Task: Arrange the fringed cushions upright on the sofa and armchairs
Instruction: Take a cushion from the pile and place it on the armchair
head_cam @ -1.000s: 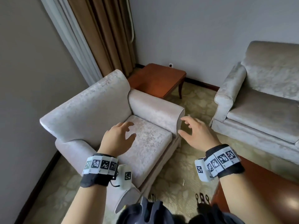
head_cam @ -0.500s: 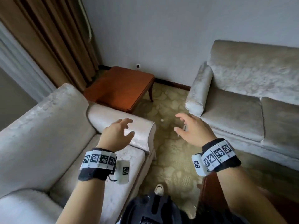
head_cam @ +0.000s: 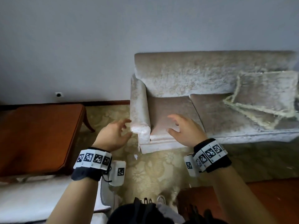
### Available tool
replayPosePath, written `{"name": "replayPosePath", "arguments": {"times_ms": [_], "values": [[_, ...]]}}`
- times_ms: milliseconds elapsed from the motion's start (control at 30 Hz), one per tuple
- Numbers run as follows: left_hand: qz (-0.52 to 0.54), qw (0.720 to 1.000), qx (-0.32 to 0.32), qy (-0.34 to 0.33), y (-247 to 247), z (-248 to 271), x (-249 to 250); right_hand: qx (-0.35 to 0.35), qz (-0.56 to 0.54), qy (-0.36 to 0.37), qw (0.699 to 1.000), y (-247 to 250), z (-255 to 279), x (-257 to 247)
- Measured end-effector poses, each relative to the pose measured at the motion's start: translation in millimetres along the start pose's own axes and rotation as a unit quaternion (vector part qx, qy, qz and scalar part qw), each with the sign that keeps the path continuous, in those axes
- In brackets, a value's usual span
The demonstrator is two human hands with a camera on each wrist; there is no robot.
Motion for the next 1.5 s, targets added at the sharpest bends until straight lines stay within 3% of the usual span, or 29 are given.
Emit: {"name": "replayPosePath", "arguments": {"times_ms": [133,467,667,867,1000,1133,1333,1500], "values": [[-0.013,1.0,-0.012,-0.001,1,-67,-8,-0.008,-0.021,0.002,1.0,-9,-65,17],[-0.001,0.999,0.031,0.041,5,-209,-21,-0.017,-0.052,0.051,0.997,-14,-235,53],[-0.008,1.0,0.022,0.017,-19,-300,-9,-0.029,-0.062,0.002,0.998,-6,-292,102],[-0.01,0.995,-0.082,-0.056,-74,-427,29,0.003,-0.023,-0.114,0.993,8,-330,182],[-0.002,0.977,-0.171,-0.128,-121,-507,82,0.024,-0.011,-0.223,0.974,25,-329,245],[-0.035,0.946,-0.24,-0.215,-177,-559,146,0.048,-0.029,-0.334,0.941,38,-296,299],[-0.019,0.888,-0.334,-0.315,-279,-580,243,0.067,-0.04,-0.482,0.872,52,-213,372],[-0.002,0.856,-0.371,-0.359,-371,-579,317,0.079,-0.026,-0.54,0.837,65,-158,451]]}}
Point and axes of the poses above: each hand's wrist, its own z-axis away from the middle knuckle, its own y-axis out of the back of the hand, x = y × z, the point moved 2 cm from there along -z, towards the middle knuckle, and after that the axes turned 13 degrees about z, right-handed, at the moved point
